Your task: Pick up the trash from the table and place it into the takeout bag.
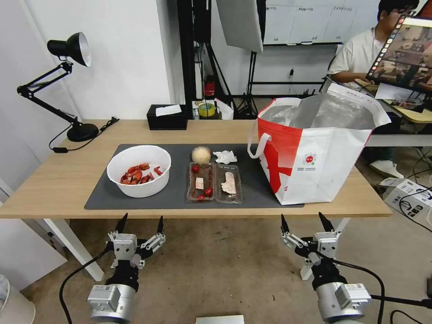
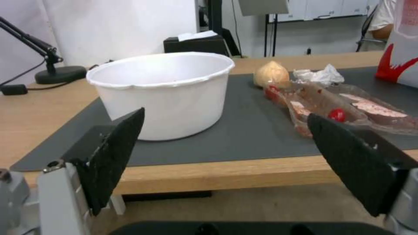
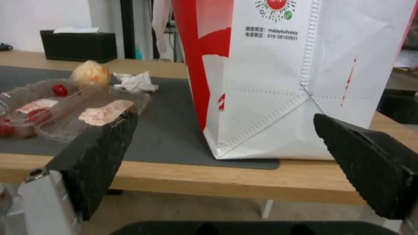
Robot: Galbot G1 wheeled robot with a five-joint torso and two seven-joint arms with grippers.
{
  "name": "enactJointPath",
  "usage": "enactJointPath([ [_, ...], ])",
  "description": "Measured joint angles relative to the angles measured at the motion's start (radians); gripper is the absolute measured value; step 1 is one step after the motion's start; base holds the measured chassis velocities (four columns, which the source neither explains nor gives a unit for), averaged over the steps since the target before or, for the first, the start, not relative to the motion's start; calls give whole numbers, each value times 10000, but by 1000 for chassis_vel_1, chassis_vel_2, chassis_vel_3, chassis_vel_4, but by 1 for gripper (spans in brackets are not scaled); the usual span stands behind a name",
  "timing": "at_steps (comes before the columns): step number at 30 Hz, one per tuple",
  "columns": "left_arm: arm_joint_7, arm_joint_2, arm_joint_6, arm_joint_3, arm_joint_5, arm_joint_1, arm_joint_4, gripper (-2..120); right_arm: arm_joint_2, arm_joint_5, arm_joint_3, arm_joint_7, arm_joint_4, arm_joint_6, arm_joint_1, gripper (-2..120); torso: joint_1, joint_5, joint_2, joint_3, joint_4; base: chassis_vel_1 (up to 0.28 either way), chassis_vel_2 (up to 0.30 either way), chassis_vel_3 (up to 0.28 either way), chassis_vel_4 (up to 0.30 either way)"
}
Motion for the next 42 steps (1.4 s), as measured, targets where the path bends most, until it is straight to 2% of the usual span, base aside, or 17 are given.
enactJointPath([
  [24, -70, 54, 122, -3, -122, -27, -18, 100, -86, 93, 34, -2, 10, -91, 19, 100, 0, 0, 0, 0, 0, 0, 0, 0, 0],
  [31, -1482, 1021, 2081, -197, -2057, -600, -762, 100, -1651, 1890, 886, -92, 365, -2030, 463, 100, 0, 2, 0, 0, 0, 0, 0, 0, 0],
  [32, -1482, 1021, 2081, -197, -2057, -600, -762, 100, -1651, 1890, 886, -92, 365, -2030, 463, 100, 0, 2, 0, 0, 0, 0, 0, 0, 0],
  [33, -1928, 1327, 2715, -258, -2674, -777, -997, 100, -2112, 2285, 1103, -112, 443, -2443, 576, 100, 1, -3, 0, 0, 3, 0, 0, 0, 0],
  [34, -2219, 1533, 3124, -296, -3079, -901, -1150, 100, -2221, 2363, 1082, -159, 445, -2438, 594, 100, 0, 2, 0, 0, 1, 0, 0, 0, 0],
  [35, -2219, 1533, 3124, -296, -3079, -901, -1150, 100, -2221, 2363, 1082, -159, 445, -2438, 594, 100, 0, 2, 0, 0, 1, 0, 0, 0, 0],
  [36, -2307, 1622, 3099, -346, -3264, -935, -1215, 100, -2304, 2561, 1083, -241, 421, -2429, 667, 100, 1, 5, 0, 0, -8, 0, 0, 0, 0],
  [38, -2307, 1645, 2433, -429, -3359, -882, -1251, 100, -2622, 3334, 1097, -581, 318, -2296, 1004, 100, 0, 1, 0, 0, 0, 0, 0, 0, 0],
  [42, -2217, 1593, 2055, -409, -3282, -795, -1243, 100, -2819, 3839, 1110, -808, 245, -2190, 1221, 100, 0, 2, 0, 1, 4, 0, 0, 0, 0],
])
